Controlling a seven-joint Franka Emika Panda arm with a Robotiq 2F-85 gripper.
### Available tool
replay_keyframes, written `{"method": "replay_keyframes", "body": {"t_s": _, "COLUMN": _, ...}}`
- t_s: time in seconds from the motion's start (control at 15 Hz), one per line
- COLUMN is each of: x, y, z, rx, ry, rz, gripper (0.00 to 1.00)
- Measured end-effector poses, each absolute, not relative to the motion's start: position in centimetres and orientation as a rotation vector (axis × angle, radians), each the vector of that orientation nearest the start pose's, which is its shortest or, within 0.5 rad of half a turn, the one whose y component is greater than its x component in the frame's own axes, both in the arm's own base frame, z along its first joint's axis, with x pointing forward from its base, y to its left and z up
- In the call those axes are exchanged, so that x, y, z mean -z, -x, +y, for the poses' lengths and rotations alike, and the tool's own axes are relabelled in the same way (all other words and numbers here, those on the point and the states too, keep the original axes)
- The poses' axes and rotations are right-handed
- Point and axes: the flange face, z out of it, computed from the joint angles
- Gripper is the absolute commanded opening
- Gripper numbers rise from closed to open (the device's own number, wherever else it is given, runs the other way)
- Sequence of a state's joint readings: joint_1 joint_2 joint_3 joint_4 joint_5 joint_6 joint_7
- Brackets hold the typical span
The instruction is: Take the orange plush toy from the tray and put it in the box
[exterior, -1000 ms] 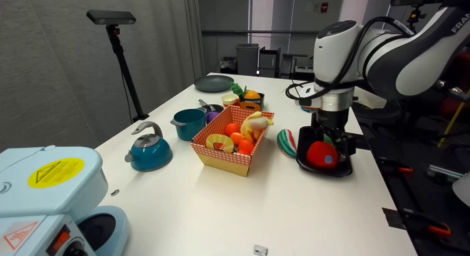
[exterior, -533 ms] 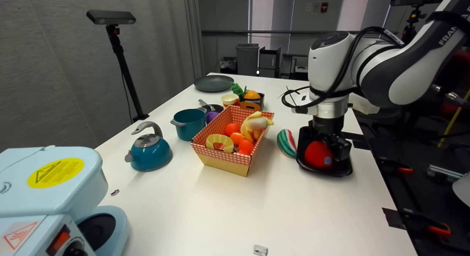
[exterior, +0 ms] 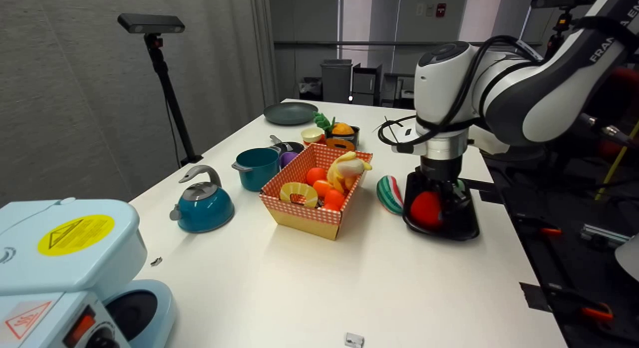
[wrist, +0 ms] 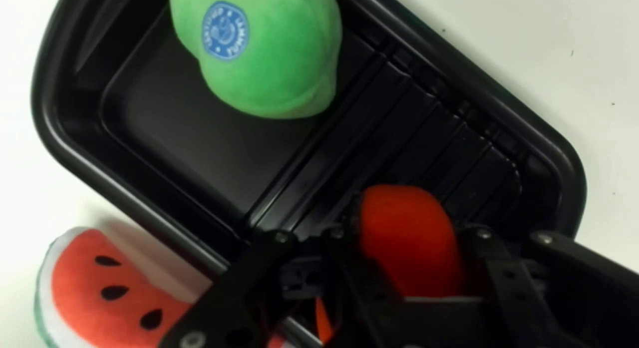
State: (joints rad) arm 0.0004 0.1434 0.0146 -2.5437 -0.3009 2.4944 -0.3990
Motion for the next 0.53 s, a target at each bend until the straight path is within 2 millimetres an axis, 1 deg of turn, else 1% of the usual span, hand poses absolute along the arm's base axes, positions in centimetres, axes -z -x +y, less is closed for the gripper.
{"method": "replay_keyframes", "body": {"t_s": 0.07, "x": -20.4, "y": -43.6, "z": 0.8, "rx": -0.348, "ry": 3.059, "rz": -1.066, "gripper": 0.07}}
{"method": "replay_keyframes", "body": {"t_s": 0.33, "x": -21.4, "y": -44.1, "z": -0.1, "rx": -0.313, "ry": 3.080, "rz": -1.022, "gripper": 0.07}}
{"method": "replay_keyframes", "body": {"t_s": 0.4, "x": -22.0, "y": -44.3, "z": -0.5, "rx": -0.296, "ry": 3.085, "rz": -1.004, "gripper": 0.07}}
{"method": "replay_keyframes", "body": {"t_s": 0.53, "x": -23.7, "y": -44.7, "z": -1.3, "rx": -0.241, "ry": 3.098, "rz": -0.968, "gripper": 0.07}}
